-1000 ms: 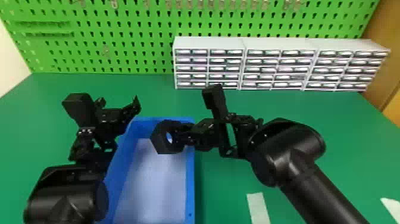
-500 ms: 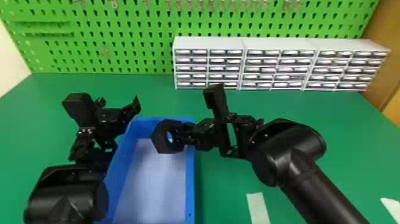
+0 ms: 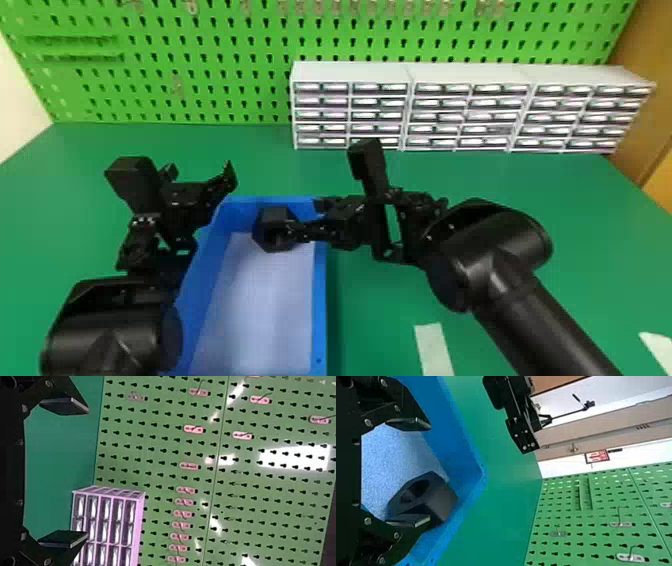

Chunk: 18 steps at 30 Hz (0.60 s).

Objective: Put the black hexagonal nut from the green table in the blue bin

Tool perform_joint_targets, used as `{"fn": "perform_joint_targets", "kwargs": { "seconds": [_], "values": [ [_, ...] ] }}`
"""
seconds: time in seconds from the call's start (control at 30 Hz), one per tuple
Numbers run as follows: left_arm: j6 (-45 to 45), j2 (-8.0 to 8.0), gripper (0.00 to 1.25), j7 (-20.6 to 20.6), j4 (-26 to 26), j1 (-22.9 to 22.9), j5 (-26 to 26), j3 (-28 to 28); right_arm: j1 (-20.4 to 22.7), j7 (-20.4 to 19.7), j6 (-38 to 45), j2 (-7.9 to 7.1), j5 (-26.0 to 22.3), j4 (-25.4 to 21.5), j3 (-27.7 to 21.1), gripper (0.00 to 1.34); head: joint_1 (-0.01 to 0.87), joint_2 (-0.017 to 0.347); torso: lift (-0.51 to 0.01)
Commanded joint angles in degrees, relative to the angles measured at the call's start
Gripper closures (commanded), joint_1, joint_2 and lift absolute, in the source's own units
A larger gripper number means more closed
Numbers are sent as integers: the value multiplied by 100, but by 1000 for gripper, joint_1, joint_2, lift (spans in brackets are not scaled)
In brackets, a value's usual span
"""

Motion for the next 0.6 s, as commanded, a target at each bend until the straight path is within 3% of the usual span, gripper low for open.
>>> {"fn": "perform_joint_targets", "kwargs": {
  "seconds": [0.0, 0.57],
  "values": [
    [0, 0, 174, 4, 0, 0, 0, 0, 12, 0, -37, 0, 26, -1, -72, 398, 686, 51, -97],
    [0, 0, 173, 4, 0, 0, 0, 0, 48, 0, -178, 97, 228, -62, -740, 334, 686, 51, -97]
  ]
}}
